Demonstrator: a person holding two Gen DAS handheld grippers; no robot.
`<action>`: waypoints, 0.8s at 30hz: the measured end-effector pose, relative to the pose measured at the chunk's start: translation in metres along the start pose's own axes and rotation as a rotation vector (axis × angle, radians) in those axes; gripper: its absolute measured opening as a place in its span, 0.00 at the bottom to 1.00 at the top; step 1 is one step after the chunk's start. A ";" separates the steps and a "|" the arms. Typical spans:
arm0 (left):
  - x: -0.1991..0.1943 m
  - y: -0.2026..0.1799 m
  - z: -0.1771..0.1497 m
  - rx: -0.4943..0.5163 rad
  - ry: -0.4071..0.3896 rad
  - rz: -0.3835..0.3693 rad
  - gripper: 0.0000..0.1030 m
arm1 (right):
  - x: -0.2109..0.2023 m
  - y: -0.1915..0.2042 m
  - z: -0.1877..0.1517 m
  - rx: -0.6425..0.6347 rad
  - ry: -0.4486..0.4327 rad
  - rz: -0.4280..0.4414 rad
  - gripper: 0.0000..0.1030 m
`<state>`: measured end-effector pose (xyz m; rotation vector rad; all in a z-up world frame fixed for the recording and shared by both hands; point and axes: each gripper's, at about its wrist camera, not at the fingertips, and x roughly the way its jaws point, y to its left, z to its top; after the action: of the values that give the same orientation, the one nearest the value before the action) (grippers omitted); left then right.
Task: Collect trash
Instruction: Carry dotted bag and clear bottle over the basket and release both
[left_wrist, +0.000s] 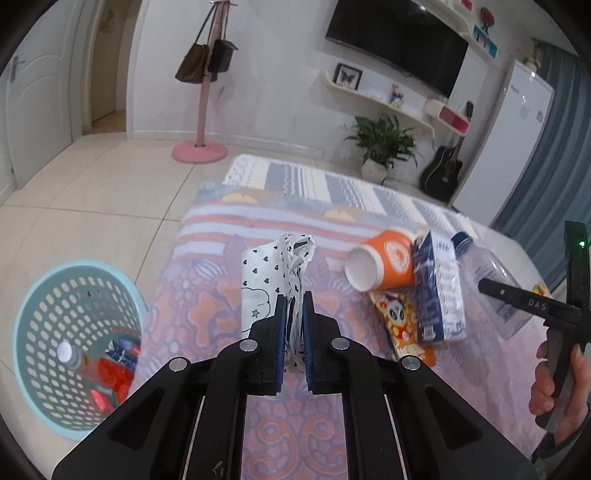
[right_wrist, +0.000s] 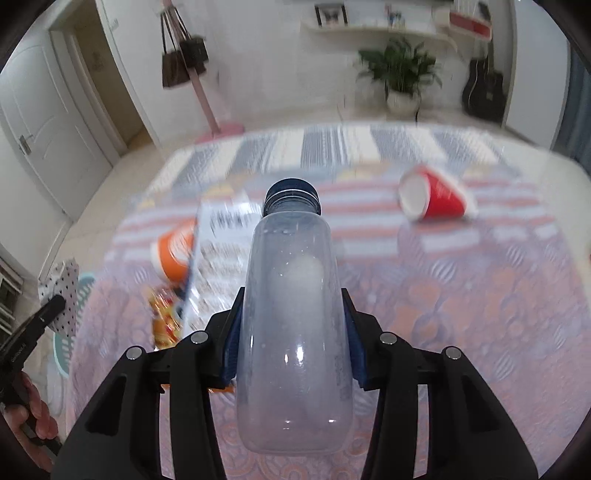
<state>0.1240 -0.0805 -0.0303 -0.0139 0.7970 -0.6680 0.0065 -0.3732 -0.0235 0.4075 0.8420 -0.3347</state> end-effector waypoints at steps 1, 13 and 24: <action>-0.003 0.003 0.001 -0.007 -0.010 -0.007 0.06 | -0.007 0.003 0.003 -0.006 -0.022 0.003 0.42; -0.066 0.087 0.017 -0.161 -0.153 0.044 0.06 | -0.045 0.147 0.024 -0.236 -0.155 0.194 0.42; -0.106 0.177 0.010 -0.333 -0.199 0.158 0.06 | -0.017 0.301 0.000 -0.453 -0.096 0.369 0.42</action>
<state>0.1743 0.1167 0.0016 -0.3120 0.7014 -0.3723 0.1281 -0.1089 0.0539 0.1159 0.7062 0.1789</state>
